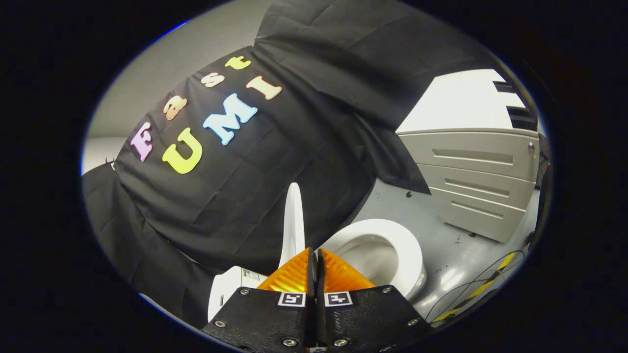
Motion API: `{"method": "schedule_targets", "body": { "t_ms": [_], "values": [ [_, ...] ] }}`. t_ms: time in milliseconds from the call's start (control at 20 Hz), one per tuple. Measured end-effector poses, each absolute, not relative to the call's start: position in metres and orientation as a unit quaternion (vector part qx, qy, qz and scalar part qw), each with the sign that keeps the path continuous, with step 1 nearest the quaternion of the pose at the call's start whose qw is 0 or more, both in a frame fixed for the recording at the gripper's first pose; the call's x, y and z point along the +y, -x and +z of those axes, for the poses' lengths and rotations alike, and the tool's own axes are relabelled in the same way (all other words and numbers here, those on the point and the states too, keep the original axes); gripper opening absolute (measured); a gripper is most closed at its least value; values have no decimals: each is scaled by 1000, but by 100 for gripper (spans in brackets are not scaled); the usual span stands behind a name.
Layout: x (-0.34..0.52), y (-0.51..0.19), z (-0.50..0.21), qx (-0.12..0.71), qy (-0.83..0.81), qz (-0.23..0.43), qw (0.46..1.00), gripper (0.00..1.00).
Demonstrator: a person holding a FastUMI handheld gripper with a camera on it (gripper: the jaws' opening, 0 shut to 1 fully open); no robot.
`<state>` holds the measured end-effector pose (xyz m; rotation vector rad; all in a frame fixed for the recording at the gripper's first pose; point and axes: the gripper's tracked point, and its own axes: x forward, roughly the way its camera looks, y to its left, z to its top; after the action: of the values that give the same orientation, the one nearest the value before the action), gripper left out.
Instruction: Open the toilet lid.
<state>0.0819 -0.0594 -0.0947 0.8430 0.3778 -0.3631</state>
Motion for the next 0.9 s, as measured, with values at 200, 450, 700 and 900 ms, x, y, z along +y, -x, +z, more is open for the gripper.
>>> {"method": "schedule_targets", "body": {
  "t_ms": [200, 450, 700, 900],
  "values": [
    [-46, -88, -72, 180, -370, -164, 897, 0],
    [-37, -92, -60, 182, -363, -160, 900, 0],
    [-28, -92, -49, 184, -351, -161, 904, 0],
    [-8, -98, -28, 178, -312, -147, 921, 0]
  ]
}}
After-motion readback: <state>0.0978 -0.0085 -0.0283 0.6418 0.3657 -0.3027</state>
